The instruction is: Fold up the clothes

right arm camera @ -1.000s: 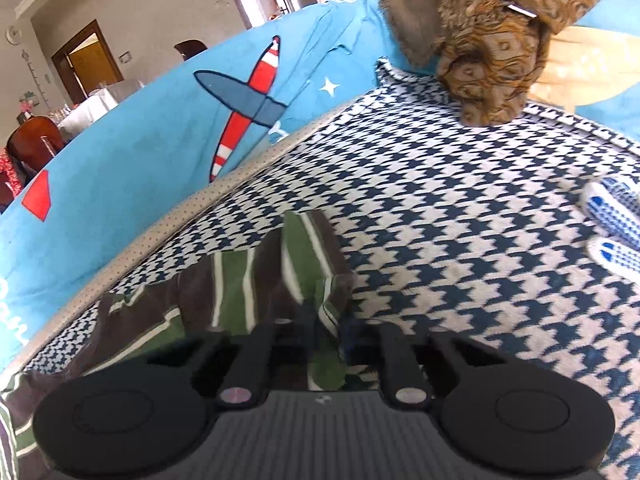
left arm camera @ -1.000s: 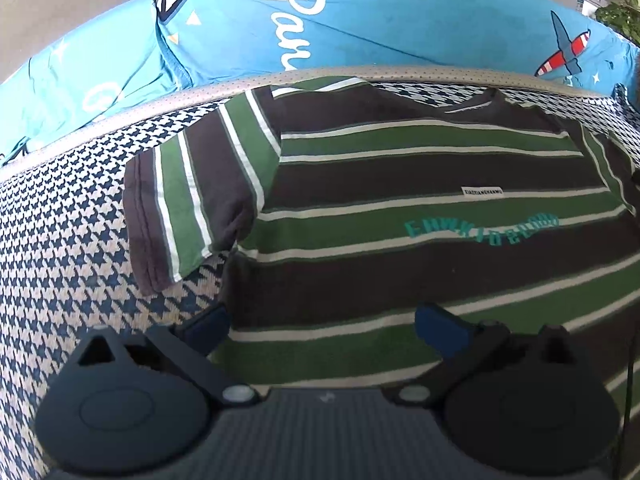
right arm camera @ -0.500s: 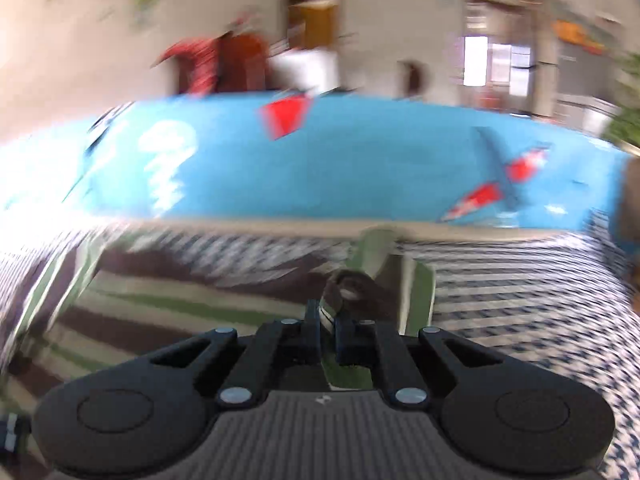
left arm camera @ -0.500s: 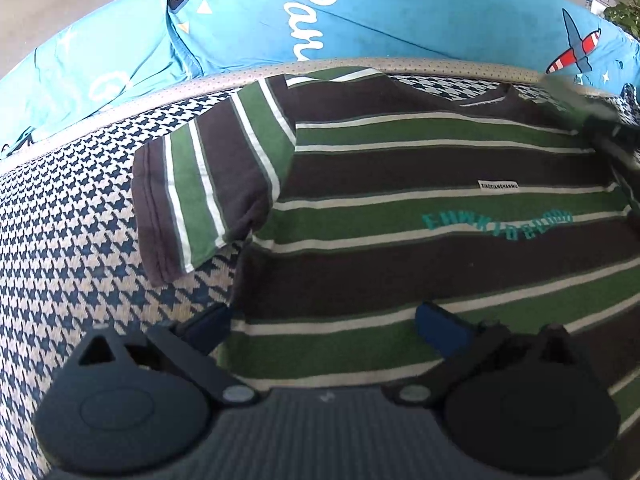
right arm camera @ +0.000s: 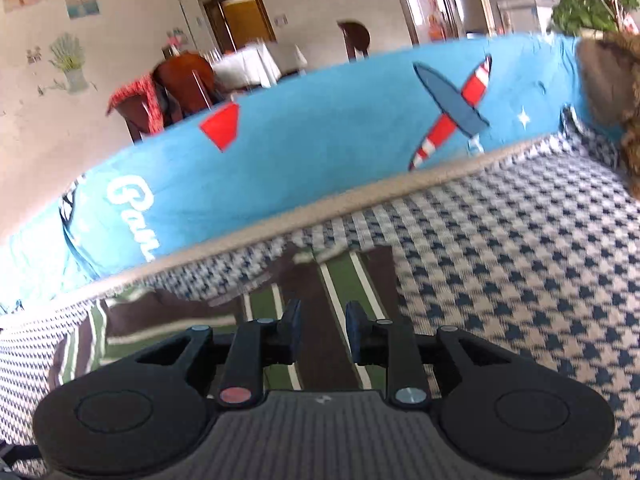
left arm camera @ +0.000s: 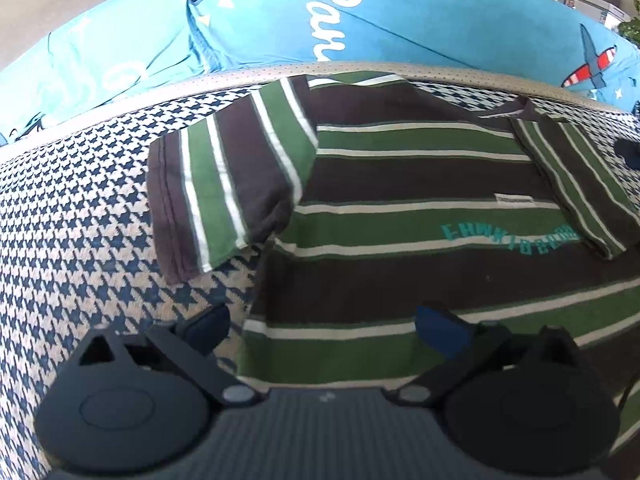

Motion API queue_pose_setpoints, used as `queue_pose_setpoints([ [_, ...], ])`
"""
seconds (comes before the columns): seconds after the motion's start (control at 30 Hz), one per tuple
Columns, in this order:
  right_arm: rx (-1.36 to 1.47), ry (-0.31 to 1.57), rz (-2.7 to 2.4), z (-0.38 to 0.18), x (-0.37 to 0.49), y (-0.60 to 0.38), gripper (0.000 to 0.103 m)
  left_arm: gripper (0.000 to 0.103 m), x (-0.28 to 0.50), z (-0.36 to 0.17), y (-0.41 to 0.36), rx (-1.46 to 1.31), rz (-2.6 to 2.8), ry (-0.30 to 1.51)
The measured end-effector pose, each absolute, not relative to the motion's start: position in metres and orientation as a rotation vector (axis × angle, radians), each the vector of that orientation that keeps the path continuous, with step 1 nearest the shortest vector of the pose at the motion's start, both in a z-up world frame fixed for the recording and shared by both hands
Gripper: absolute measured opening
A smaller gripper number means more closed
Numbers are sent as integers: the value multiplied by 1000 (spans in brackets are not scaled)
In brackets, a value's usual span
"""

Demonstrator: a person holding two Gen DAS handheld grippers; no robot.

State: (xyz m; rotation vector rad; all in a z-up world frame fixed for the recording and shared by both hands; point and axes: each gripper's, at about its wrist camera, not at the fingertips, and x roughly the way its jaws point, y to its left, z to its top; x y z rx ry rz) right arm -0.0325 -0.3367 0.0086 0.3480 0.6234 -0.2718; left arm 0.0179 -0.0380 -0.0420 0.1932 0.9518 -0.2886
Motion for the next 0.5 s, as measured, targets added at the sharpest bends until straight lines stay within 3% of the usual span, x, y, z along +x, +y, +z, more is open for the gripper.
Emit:
queue_pose_setpoints([
  [0.2, 286, 806, -279, -9, -23, -326, 25, 103, 24, -48, -27, 201, -209, 962],
  [0.3, 227, 810, -274, -8, -25, -316, 31, 103, 26, -48, -18, 180, -191, 970],
  [0.5, 295, 788, -293, 6, -35, -304, 31, 103, 39, -37, 13, 101, -201, 938],
])
